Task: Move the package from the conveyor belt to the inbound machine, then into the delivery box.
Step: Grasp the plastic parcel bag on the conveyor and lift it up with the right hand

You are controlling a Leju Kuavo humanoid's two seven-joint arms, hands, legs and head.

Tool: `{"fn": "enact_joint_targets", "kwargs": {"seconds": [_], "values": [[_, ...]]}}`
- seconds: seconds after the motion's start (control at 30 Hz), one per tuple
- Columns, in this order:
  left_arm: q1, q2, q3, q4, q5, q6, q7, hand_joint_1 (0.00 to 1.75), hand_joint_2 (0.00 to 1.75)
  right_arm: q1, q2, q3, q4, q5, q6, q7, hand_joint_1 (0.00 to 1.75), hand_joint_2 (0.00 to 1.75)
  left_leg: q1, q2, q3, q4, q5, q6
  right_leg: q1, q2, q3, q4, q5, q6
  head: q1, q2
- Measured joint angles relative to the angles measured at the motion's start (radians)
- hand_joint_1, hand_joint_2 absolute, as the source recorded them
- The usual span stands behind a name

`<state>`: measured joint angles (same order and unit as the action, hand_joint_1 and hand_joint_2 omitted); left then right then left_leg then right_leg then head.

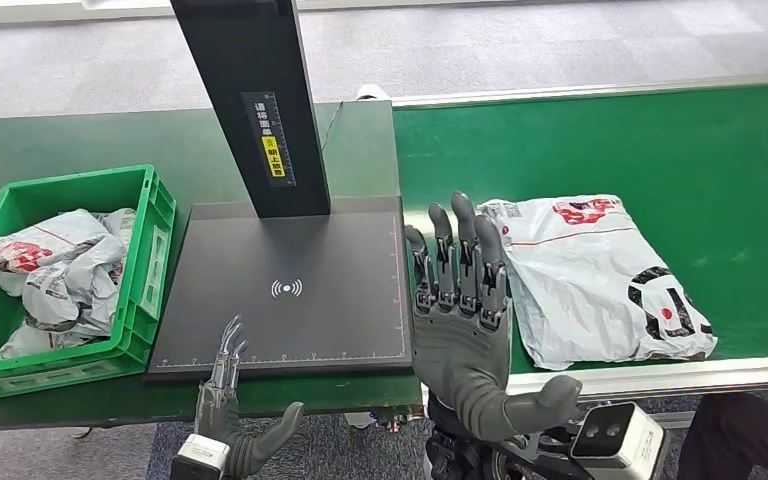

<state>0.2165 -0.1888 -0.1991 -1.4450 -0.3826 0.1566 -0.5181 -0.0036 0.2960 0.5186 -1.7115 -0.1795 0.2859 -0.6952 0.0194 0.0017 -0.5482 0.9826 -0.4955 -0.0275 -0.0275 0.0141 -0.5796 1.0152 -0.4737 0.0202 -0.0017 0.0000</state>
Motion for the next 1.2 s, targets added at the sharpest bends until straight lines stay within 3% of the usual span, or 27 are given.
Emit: {"fn": "enact_joint_targets", "kwargs": {"seconds": [0.03,0.1,0.13,0.2,0.27,0.3,0.33,0.4,0.47,0.63,0.8,1.03,1.2], "values": [[0.001,0.000,-0.001,-0.001,0.000,0.001,0.000,0.00,1.75,0.002,0.000,-0.004,0.004,0.022,-0.023,0.003,0.00,1.75,0.000,0.000,0.000,0.000,0.000,0.000,0.000,0.000,0.000,0.000,0.000,0.000,0.000,0.000],[0.005,0.000,-0.001,-0.005,-0.001,0.007,0.001,0.00,1.75,0.004,-0.001,-0.015,0.019,0.134,-0.148,0.027,0.00,1.75,0.000,0.000,0.000,0.000,0.000,0.000,0.000,0.000,0.000,0.000,0.000,0.000,0.000,0.000],[0.008,-0.001,-0.001,-0.009,-0.002,0.012,0.002,0.00,1.75,0.002,-0.002,-0.024,0.036,0.238,-0.258,0.060,0.00,1.75,0.000,0.000,0.000,0.000,0.000,0.000,0.000,0.000,0.000,0.000,0.000,0.000,0.000,0.000],[0.017,-0.004,-0.001,-0.023,-0.006,0.019,0.010,0.00,1.75,-0.014,-0.011,-0.052,0.103,0.494,-0.488,0.177,0.00,1.75,0.000,0.000,0.000,0.000,0.000,0.000,0.000,0.000,0.001,0.000,0.000,0.000,0.000,0.000],[0.024,-0.006,0.000,-0.040,-0.013,0.021,0.021,0.00,1.75,-0.051,-0.028,-0.085,0.195,0.732,-0.628,0.337,0.00,1.75,0.000,0.000,0.001,0.000,0.000,0.000,0.000,0.000,0.001,0.000,0.000,0.000,0.000,0.000],[0.026,-0.006,0.000,-0.048,-0.016,0.020,0.027,0.00,1.75,-0.073,-0.038,-0.102,0.241,0.818,-0.653,0.408,0.00,1.31,0.000,0.000,0.001,0.000,0.000,0.000,0.000,0.000,0.001,0.000,0.000,0.000,0.000,0.000],[0.028,-0.007,0.000,-0.055,-0.018,0.020,0.031,0.00,1.75,-0.093,-0.048,-0.120,0.285,0.880,-0.659,0.465,0.00,0.87,0.000,0.000,0.001,0.000,0.000,0.000,0.000,0.000,0.002,0.000,0.000,0.000,0.000,0.000],[0.031,-0.007,0.000,-0.066,-0.020,0.017,0.039,0.00,1.75,-0.125,-0.070,-0.157,0.358,0.943,-0.645,0.529,0.00,0.87,0.000,-0.001,0.001,0.000,0.000,0.000,-0.001,-0.001,0.002,0.000,0.000,0.000,0.000,0.000],[0.032,-0.007,0.001,-0.071,-0.018,0.010,0.041,0.00,1.75,-0.141,-0.100,-0.193,0.411,0.954,-0.626,0.542,0.00,1.75,0.000,-0.002,0.001,0.001,0.000,0.000,-0.001,-0.002,0.002,0.000,0.000,0.000,0.000,0.000],[0.019,-0.008,0.013,-0.067,-0.005,-0.003,0.026,0.00,1.75,-0.200,-0.187,-0.305,0.547,1.022,-0.639,0.615,0.00,1.75,0.000,-0.002,0.000,0.001,0.000,0.000,-0.001,-0.002,0.001,0.000,0.000,0.000,0.000,0.000],[-0.006,-0.016,0.024,-0.053,-0.016,-0.029,0.023,0.00,1.75,-0.327,-0.265,-0.424,0.723,1.160,-0.610,0.732,0.00,1.75,-0.001,-0.002,0.001,0.001,0.000,0.001,-0.001,-0.002,0.001,0.000,0.001,0.000,0.000,0.000],[-0.061,-0.020,0.030,-0.014,-0.022,-0.052,0.027,0.00,1.75,-0.515,-0.389,-0.561,1.028,1.251,-0.565,0.866,0.00,1.75,-0.001,-0.003,0.000,0.002,0.001,0.001,-0.001,-0.002,0.001,0.000,0.001,0.001,0.000,0.000],[-0.082,-0.022,0.031,0.004,-0.018,-0.053,0.028,0.00,1.75,-0.601,-0.459,-0.620,1.163,1.302,-0.521,0.955,0.00,1.75,-0.001,-0.002,0.000,0.002,0.001,0.001,-0.002,-0.002,0.000,0.000,0.001,0.001,-0.001,0.000]]}}
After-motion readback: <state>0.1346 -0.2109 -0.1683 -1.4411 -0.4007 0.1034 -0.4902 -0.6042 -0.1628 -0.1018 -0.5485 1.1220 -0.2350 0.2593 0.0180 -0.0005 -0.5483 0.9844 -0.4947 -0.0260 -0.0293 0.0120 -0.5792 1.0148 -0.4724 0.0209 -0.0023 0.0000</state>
